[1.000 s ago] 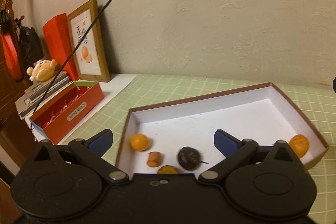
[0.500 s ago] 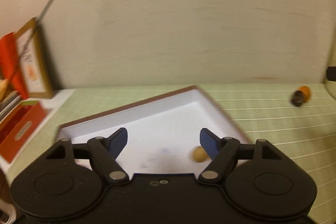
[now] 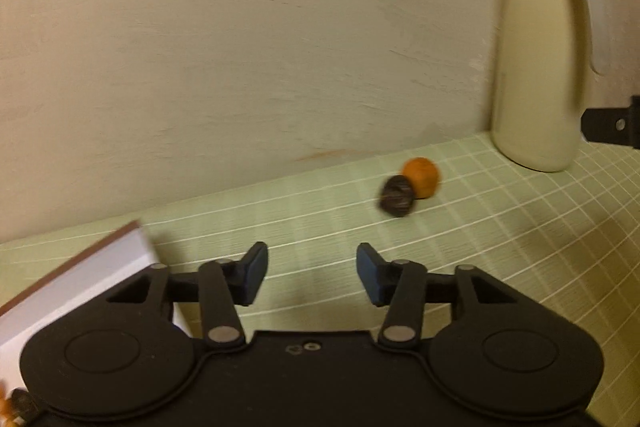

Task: Organize fruits
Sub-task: 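Move both open tools back toward the fruits beside the thermos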

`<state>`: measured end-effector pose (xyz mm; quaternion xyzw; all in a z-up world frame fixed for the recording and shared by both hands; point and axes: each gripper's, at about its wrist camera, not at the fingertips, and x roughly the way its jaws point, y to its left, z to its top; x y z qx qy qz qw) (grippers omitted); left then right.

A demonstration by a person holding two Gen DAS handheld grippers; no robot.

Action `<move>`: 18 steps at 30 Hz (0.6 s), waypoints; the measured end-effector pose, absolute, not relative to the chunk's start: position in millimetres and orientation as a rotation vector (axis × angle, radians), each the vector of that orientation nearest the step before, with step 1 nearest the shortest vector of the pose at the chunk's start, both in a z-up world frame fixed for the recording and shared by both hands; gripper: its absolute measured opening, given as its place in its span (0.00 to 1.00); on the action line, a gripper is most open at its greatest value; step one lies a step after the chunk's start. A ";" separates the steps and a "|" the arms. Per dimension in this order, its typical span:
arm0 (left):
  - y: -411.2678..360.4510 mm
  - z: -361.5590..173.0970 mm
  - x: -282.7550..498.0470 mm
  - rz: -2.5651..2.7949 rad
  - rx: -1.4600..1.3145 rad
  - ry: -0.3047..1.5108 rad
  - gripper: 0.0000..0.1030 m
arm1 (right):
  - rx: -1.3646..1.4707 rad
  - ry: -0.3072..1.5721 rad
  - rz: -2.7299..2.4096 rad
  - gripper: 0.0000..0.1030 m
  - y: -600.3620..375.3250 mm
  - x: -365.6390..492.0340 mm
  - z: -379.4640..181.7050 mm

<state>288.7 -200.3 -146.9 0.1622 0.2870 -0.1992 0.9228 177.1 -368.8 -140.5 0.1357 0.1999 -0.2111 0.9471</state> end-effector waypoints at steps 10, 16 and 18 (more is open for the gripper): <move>-257.1 -175.4 312.7 -0.511 0.396 0.609 0.26 | 0.298 0.415 -0.468 1.00 -395.7 167.0 -146.8; -280.4 -182.7 326.7 -0.533 0.410 0.606 0.23 | 0.278 0.414 -0.458 1.00 -398.2 170.4 -147.5; -283.8 -182.8 331.0 -0.534 0.406 0.610 0.23 | 0.270 0.414 -0.460 1.00 -398.4 170.3 -148.2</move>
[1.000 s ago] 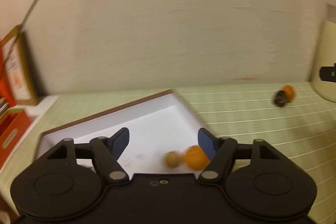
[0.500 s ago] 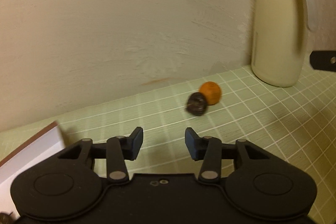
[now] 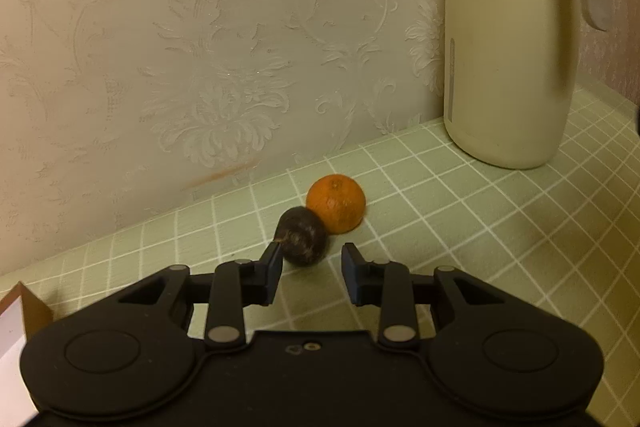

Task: Organize fruits
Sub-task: 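Move both open tools back toward the fruits beside the thermos, then grasp the last dark dried fruit with the left tool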

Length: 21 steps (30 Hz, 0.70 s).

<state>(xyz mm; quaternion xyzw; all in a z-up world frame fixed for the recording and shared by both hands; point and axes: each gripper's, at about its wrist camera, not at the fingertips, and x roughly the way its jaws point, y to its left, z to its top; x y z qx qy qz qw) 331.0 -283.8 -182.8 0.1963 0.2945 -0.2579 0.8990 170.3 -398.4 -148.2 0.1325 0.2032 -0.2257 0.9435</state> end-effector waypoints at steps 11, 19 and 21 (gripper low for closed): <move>-296.1 -191.3 345.9 -0.516 0.413 0.601 0.21 | 0.295 0.418 -0.464 1.00 -405.3 169.9 -151.2; -292.2 -193.1 348.1 -0.491 0.395 0.578 0.12 | 0.295 0.422 -0.449 1.00 -402.5 174.4 -152.8; -291.5 -193.6 347.0 -0.489 0.393 0.572 0.12 | 0.298 0.423 -0.441 1.00 -402.3 176.1 -153.3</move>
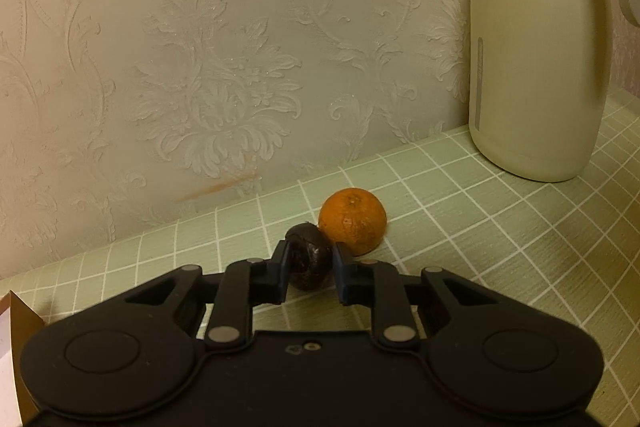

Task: Organize fruits
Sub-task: 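Grasp the last dark dried fruit with the left tool, then hold the dried fruit in the left tool while the right tool grasps the last kumquat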

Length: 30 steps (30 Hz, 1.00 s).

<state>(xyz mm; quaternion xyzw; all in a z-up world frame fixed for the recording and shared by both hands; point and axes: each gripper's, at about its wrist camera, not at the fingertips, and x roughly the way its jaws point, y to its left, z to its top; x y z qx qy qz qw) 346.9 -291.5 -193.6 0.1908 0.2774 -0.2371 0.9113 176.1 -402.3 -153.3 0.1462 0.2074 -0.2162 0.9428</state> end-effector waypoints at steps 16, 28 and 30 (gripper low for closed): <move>-232.1 -161.7 333.2 -0.386 0.272 0.564 0.10 | 0.288 0.464 -0.388 1.00 -387.2 200.7 -162.3; -176.7 -146.7 318.5 -0.283 0.242 0.575 0.10 | 0.236 0.529 -0.336 1.00 -359.0 233.4 -177.8; -168.3 -144.4 318.3 -0.270 0.232 0.576 0.10 | 0.219 0.539 -0.325 1.00 -353.0 242.1 -179.9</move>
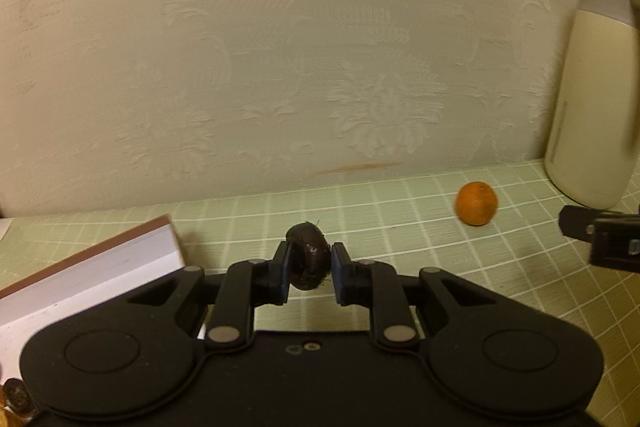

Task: Organize fruits
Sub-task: 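Hold the dried fruit in the left tool while the right tool grasps the last kumquat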

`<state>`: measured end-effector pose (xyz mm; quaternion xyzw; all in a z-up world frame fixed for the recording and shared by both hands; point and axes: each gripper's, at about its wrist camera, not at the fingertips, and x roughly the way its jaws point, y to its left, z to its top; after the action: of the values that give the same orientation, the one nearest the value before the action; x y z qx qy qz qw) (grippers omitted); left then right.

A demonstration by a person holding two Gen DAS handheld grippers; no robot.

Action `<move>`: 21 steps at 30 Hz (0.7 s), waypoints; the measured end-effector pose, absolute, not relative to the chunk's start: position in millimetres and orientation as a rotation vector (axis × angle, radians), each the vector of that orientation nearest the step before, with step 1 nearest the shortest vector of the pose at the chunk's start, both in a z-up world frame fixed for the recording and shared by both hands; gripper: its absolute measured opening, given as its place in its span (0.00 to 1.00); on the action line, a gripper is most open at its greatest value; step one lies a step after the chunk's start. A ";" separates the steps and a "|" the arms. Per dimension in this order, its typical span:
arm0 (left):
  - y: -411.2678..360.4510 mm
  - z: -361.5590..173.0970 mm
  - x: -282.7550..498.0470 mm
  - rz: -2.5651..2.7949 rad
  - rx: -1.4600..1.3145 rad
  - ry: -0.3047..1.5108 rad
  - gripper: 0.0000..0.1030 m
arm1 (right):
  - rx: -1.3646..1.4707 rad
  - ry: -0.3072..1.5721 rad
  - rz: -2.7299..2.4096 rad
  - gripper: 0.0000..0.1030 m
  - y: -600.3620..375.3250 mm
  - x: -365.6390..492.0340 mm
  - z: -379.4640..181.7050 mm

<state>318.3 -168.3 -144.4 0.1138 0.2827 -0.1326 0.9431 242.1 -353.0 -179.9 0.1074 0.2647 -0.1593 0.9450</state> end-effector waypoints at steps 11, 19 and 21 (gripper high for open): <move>-132.1 -139.3 326.0 -0.192 0.189 0.568 0.10 | 0.224 0.584 -0.255 1.00 -325.0 283.7 -188.3; -113.3 -139.1 325.7 -0.160 0.180 0.563 0.10 | 0.223 0.597 -0.266 1.00 -322.3 318.6 -195.8; -110.0 -138.9 325.7 -0.153 0.178 0.564 0.10 | 0.223 0.599 -0.274 1.00 -324.6 326.9 -198.3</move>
<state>325.7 -110.0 -138.9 0.0875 0.2775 -0.0755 0.9538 326.9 -324.6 -198.3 0.1094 0.2935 -0.1343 0.9402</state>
